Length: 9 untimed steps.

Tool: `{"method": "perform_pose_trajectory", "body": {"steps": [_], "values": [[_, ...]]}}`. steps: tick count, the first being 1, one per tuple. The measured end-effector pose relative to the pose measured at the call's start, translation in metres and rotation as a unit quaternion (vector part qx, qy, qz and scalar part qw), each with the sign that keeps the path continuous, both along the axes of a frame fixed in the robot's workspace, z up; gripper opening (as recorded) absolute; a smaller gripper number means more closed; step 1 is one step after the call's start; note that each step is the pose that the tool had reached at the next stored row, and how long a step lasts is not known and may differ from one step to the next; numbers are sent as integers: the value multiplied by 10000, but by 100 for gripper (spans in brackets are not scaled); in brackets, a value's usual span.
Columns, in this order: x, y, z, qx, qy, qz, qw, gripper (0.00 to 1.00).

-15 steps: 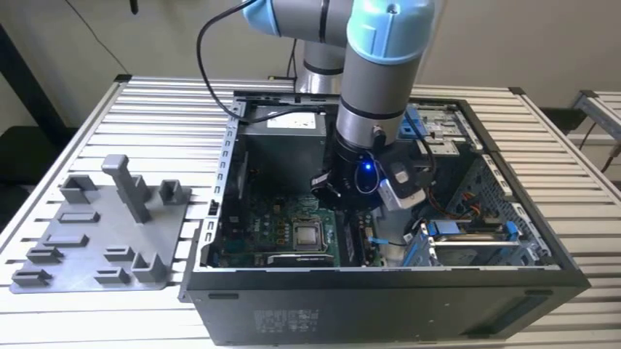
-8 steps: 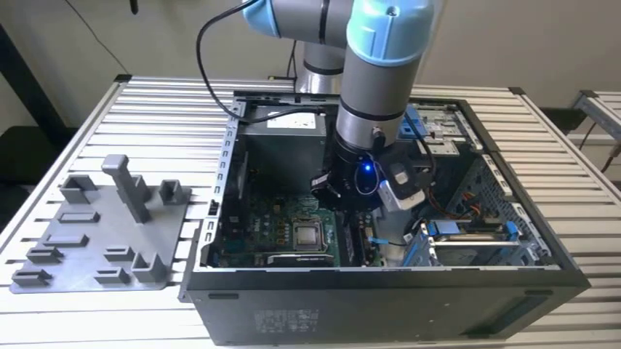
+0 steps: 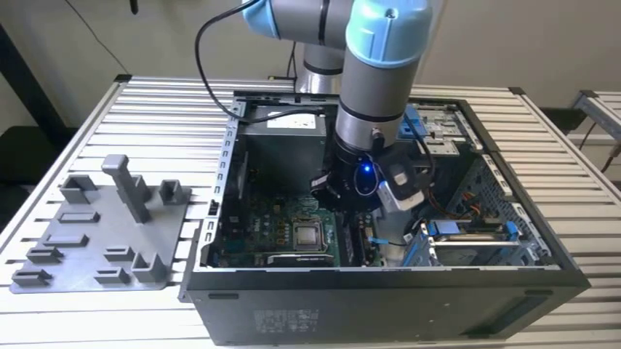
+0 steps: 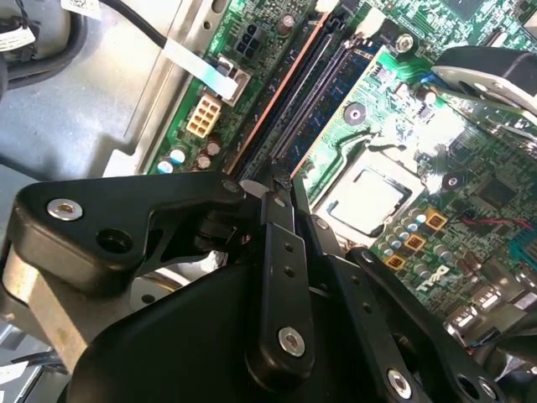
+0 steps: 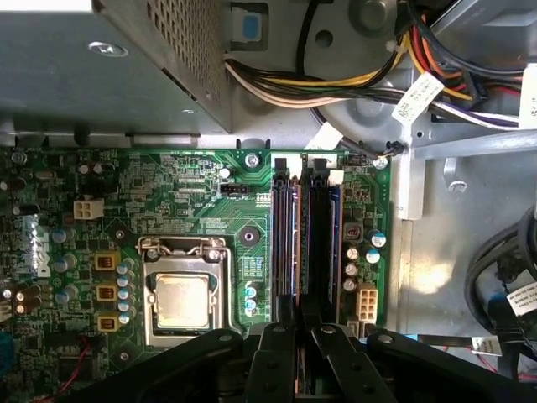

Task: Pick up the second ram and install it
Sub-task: 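Insert the second ram into the second slot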

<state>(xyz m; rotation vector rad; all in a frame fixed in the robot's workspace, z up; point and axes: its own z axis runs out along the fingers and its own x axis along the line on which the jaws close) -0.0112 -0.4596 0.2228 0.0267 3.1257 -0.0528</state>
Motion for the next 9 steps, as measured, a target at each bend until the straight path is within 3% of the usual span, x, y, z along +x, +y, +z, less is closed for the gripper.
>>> {"method": "perform_pose_trajectory", "body": {"steps": [9], "values": [[-2, 9, -34, 0, 0, 0, 10000, 14]]}}
